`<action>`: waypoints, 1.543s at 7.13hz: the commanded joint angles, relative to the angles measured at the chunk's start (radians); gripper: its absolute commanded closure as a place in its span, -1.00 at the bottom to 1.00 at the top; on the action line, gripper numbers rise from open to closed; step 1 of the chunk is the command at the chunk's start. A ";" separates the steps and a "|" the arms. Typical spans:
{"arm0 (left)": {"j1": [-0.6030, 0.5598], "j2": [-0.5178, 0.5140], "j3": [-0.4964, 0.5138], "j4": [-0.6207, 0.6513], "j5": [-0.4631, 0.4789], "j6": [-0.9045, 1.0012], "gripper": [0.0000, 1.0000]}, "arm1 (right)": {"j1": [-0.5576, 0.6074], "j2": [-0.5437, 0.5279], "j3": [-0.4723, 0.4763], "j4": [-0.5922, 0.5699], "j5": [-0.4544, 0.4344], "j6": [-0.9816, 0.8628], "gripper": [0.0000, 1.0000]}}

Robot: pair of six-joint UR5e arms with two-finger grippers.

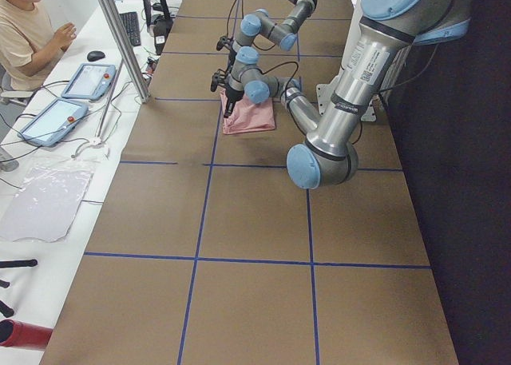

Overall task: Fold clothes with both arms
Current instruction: 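Release the shirt and raise both grippers away from it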

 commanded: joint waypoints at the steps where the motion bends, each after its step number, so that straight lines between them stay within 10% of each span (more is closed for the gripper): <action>1: -0.066 0.001 0.066 -0.083 -0.049 0.138 -1.00 | 0.118 0.053 -0.119 0.079 0.152 -0.122 -1.00; 4: -0.146 0.080 -0.090 -0.050 -0.184 0.279 -1.00 | 0.244 -0.002 -0.047 -0.038 0.328 -0.342 -1.00; 7: -0.412 0.264 -0.393 0.274 -0.321 0.746 -1.00 | 0.539 -0.375 0.390 -0.270 0.531 -0.895 -1.00; 11: -0.816 0.547 -0.321 0.311 -0.481 1.122 -1.00 | 0.943 -0.818 0.357 -0.214 0.686 -1.478 -1.00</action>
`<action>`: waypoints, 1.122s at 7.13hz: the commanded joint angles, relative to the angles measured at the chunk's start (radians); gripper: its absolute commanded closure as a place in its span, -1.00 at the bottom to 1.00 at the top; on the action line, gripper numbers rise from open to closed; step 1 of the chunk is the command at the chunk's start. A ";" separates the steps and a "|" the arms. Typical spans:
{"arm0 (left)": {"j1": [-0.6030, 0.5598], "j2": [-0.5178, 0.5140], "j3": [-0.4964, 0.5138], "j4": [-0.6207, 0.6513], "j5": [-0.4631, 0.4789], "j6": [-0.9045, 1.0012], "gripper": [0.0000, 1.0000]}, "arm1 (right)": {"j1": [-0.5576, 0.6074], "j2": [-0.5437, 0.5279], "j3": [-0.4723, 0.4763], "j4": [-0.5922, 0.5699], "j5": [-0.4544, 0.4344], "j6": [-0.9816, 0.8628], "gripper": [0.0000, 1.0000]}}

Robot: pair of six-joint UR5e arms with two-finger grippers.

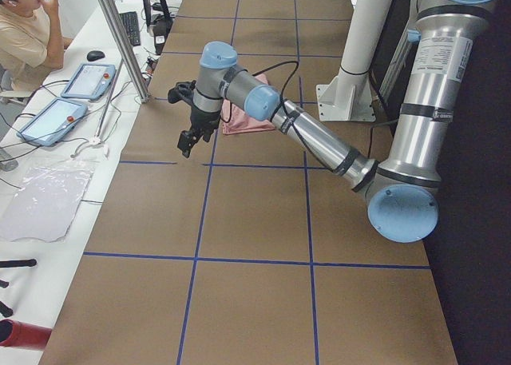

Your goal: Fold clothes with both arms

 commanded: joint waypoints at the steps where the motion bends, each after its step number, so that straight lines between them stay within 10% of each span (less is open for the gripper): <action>1: -0.075 0.132 0.102 -0.010 -0.040 0.044 -1.00 | 0.147 -0.199 -0.082 0.081 0.016 -0.081 -1.00; 5: -0.174 0.254 0.333 -0.101 -0.171 0.085 -1.00 | 0.165 -0.307 -0.098 0.100 0.090 -0.017 -1.00; 8: -0.172 0.296 0.266 -0.126 -0.224 0.076 -1.00 | 0.166 -0.307 -0.095 0.101 0.090 -0.018 -1.00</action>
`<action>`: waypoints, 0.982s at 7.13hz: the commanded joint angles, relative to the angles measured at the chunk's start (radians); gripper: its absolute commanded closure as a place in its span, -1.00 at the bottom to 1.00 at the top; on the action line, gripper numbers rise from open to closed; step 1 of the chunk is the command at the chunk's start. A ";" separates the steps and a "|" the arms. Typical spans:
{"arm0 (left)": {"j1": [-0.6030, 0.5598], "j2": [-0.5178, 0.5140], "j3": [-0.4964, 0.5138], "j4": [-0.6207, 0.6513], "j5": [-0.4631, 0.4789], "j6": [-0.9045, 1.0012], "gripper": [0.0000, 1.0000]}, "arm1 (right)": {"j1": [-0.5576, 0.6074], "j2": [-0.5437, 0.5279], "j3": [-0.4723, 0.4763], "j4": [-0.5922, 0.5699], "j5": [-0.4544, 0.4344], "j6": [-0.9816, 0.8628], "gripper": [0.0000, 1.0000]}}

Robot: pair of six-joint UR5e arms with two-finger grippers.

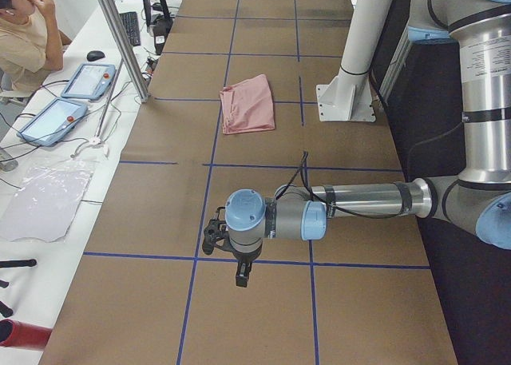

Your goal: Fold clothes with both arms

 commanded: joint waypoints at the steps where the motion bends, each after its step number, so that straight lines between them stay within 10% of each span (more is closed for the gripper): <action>1: 0.002 -0.016 -0.026 -0.003 -0.015 -0.005 -1.00 | 0.001 -0.001 0.005 0.002 0.002 -0.001 -1.00; 7: 0.004 -0.042 0.008 -0.105 -0.011 -0.002 -1.00 | -0.001 0.004 0.015 0.005 0.001 -0.001 -1.00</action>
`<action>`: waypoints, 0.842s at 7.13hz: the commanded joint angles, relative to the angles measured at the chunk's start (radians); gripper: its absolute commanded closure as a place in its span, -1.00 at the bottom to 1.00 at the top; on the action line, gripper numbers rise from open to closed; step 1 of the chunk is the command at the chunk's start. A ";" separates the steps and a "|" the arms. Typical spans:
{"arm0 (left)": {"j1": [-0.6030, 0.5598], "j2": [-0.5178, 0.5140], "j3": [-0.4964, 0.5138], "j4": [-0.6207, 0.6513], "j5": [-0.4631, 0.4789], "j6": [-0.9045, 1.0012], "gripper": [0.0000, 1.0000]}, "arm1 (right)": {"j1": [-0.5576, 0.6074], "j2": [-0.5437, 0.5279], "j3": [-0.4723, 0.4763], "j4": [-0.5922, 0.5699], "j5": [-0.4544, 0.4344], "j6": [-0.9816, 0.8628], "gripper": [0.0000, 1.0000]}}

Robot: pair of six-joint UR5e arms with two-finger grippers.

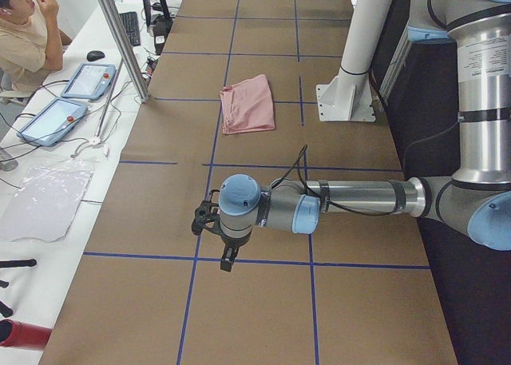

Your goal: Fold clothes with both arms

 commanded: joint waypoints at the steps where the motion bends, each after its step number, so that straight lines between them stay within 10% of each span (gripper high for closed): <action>1: 0.000 0.003 0.001 -0.009 0.002 0.000 -1.00 | 0.000 0.002 0.000 -0.001 0.000 0.001 -1.00; 6: 0.000 0.011 0.003 -0.009 0.002 -0.002 -1.00 | 0.000 0.002 0.001 0.000 0.000 0.003 -1.00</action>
